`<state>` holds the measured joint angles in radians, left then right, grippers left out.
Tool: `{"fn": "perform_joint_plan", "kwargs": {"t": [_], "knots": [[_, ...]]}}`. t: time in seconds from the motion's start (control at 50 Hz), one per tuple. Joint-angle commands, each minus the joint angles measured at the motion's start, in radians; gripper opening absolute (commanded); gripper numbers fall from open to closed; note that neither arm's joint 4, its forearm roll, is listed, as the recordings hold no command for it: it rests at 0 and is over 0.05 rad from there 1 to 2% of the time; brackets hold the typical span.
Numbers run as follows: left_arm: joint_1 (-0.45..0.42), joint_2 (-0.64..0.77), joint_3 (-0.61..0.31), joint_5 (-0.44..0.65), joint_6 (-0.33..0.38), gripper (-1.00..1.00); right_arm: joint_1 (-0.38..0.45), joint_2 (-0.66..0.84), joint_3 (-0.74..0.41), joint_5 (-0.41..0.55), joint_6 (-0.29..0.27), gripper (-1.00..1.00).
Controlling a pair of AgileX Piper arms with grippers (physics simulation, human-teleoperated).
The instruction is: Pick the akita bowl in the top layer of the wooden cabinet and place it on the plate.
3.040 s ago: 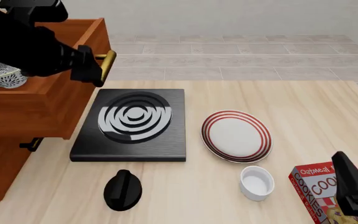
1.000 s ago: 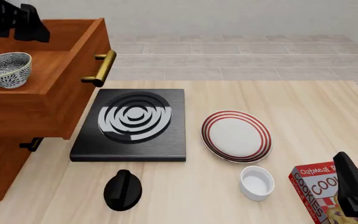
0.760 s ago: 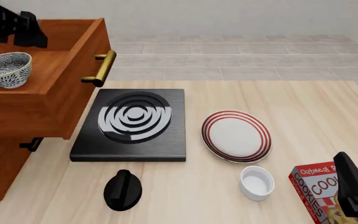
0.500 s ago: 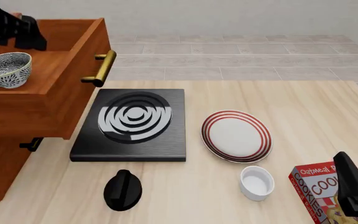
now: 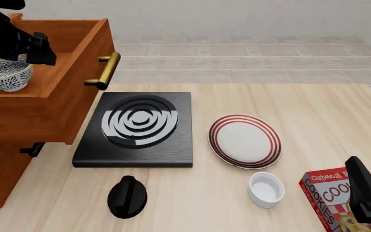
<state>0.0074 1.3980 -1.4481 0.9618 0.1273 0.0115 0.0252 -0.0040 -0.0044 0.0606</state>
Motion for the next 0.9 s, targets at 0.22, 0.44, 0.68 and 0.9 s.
{"fn": "perform_joint_plan", "kwargs": {"t": [0.22, 0.44, 0.68, 0.9], "knots": [[0.014, -0.005, 0.055, -0.028, 0.010, 1.00, 0.000, -0.012, -0.001, 0.015, -0.001, 1.00], [0.037, -0.012, 0.083, -0.047, 0.014, 1.00, 0.001, -0.009, -0.001, 0.011, -0.003, 1.00], [0.039, -0.014, 0.108, -0.065, 0.003, 1.00, 0.001, 0.001, -0.001, 0.001, -0.004, 1.00], [0.042, -0.017, 0.132, -0.081, -0.008, 1.00, 0.002, -0.004, -0.001, 0.007, -0.005, 1.00]]}}
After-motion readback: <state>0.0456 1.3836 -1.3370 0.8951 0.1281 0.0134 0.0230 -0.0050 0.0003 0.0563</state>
